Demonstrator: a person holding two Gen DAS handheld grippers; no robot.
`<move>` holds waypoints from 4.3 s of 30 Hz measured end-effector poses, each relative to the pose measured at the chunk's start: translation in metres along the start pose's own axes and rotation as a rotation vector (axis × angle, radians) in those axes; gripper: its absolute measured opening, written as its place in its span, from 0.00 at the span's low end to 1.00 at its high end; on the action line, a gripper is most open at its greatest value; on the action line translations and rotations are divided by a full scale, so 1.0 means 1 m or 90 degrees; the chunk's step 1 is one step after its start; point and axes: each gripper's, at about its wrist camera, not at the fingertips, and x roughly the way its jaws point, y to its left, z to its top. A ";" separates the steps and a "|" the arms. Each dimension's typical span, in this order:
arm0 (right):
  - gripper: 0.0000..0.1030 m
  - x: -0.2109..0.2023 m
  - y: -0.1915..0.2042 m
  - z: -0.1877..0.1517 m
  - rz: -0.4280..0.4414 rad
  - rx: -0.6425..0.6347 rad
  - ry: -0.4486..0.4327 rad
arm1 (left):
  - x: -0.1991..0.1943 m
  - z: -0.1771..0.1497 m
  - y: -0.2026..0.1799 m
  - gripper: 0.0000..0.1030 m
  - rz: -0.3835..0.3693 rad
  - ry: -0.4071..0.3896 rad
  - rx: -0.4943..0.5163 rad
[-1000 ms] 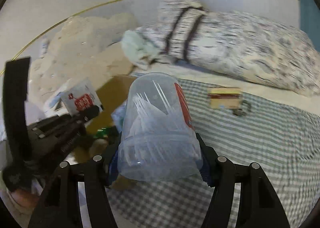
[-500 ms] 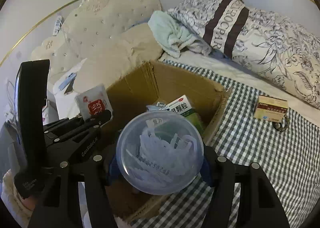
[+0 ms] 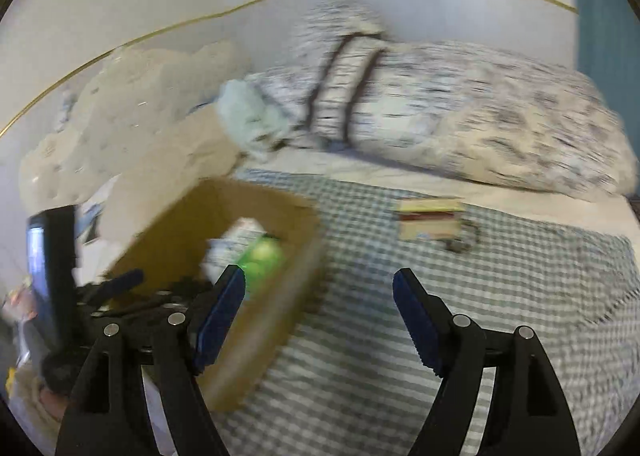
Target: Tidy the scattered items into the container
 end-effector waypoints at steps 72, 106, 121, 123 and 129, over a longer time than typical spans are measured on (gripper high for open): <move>0.11 0.206 -0.281 -0.041 -0.103 0.313 0.130 | 0.254 0.045 -0.229 0.41 -0.110 0.115 0.198; 0.11 0.215 -0.296 -0.071 -0.067 0.315 -0.018 | 0.335 0.083 -0.287 0.00 0.039 0.063 0.421; 0.10 0.214 -0.301 -0.074 -0.050 0.334 -0.027 | 0.356 0.066 -0.320 0.38 0.142 -0.064 0.586; 0.10 0.214 -0.302 -0.074 -0.046 0.337 -0.030 | 0.359 0.073 -0.324 0.57 0.168 -0.088 0.594; 0.10 0.215 -0.302 -0.075 -0.045 0.340 -0.033 | 0.358 0.081 -0.320 0.71 0.135 -0.106 0.602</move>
